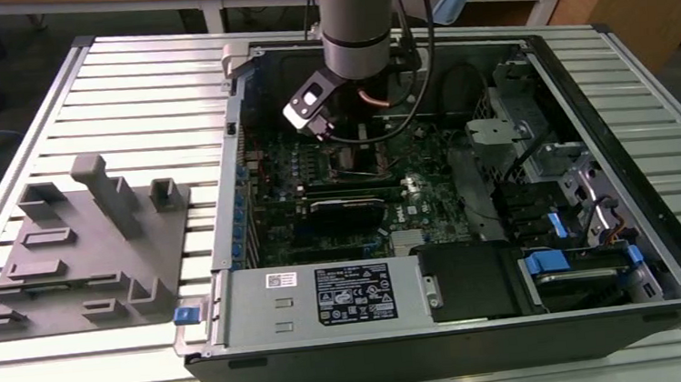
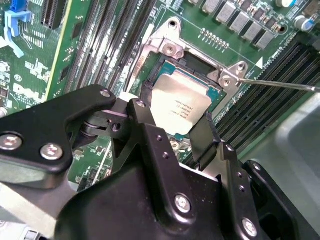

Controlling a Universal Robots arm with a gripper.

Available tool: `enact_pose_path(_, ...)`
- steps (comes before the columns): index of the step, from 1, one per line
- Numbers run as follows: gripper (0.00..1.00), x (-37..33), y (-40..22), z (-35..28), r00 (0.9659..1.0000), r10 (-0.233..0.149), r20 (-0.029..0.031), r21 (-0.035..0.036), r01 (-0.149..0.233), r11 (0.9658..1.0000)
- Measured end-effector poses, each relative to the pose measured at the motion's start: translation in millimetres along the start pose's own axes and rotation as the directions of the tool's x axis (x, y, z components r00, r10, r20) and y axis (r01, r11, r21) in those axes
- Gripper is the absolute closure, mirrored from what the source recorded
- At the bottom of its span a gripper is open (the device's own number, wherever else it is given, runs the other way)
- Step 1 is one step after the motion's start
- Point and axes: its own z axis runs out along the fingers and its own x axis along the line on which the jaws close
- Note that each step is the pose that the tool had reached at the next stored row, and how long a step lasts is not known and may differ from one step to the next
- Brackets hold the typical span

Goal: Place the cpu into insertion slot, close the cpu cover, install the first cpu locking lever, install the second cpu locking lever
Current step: 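Place the cpu into insertion slot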

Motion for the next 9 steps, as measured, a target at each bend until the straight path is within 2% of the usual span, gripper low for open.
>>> enact_pose_path(9, 0.46, -0.2, 0.8, 0.2, 1.0, 0.0, 0.0002, 0.0001, 0.0, 1.0)
